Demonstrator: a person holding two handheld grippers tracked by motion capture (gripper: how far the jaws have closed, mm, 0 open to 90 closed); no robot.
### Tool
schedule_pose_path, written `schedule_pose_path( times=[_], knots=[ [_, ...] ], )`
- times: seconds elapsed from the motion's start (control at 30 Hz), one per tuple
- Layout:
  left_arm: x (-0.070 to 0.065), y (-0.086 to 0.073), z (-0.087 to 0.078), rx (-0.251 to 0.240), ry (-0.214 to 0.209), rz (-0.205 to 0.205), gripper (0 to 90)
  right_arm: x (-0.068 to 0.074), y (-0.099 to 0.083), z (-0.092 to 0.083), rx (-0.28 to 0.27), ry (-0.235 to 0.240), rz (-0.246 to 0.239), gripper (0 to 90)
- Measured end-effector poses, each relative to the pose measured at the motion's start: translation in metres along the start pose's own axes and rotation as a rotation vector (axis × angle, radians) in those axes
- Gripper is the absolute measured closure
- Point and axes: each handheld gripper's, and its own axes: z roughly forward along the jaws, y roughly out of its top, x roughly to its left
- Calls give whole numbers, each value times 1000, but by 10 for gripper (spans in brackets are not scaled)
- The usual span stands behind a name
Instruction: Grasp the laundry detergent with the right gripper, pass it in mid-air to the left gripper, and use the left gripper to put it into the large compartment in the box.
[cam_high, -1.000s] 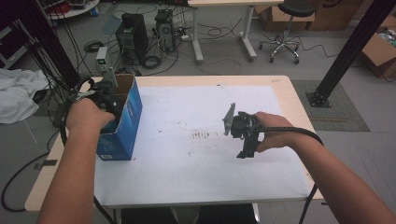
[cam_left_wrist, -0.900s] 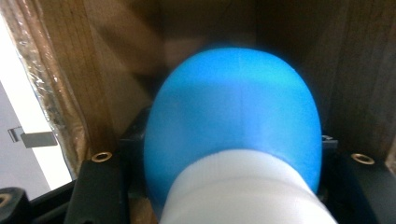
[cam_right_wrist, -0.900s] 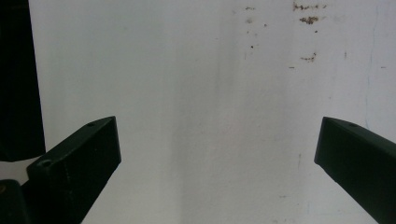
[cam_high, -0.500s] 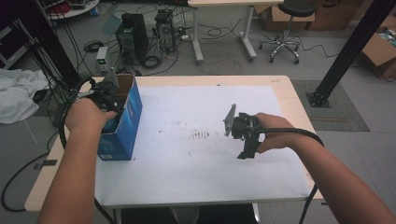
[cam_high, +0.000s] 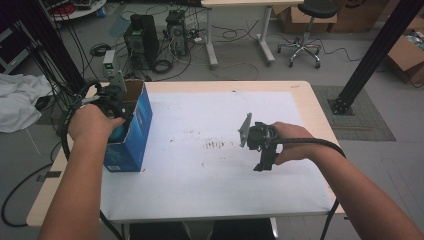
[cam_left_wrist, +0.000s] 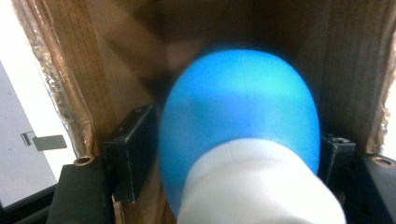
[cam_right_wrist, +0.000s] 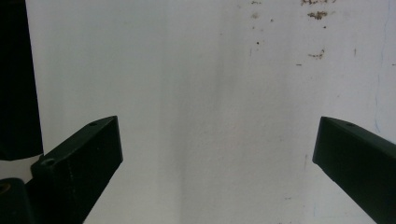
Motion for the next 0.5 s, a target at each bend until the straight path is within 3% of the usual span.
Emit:
schedule_pose_path(
  times=[0.5],
  knots=[
    [1,-9,-28,-34,6,11,217,3,0,-10,-8,-19,-5,9]
  ],
)
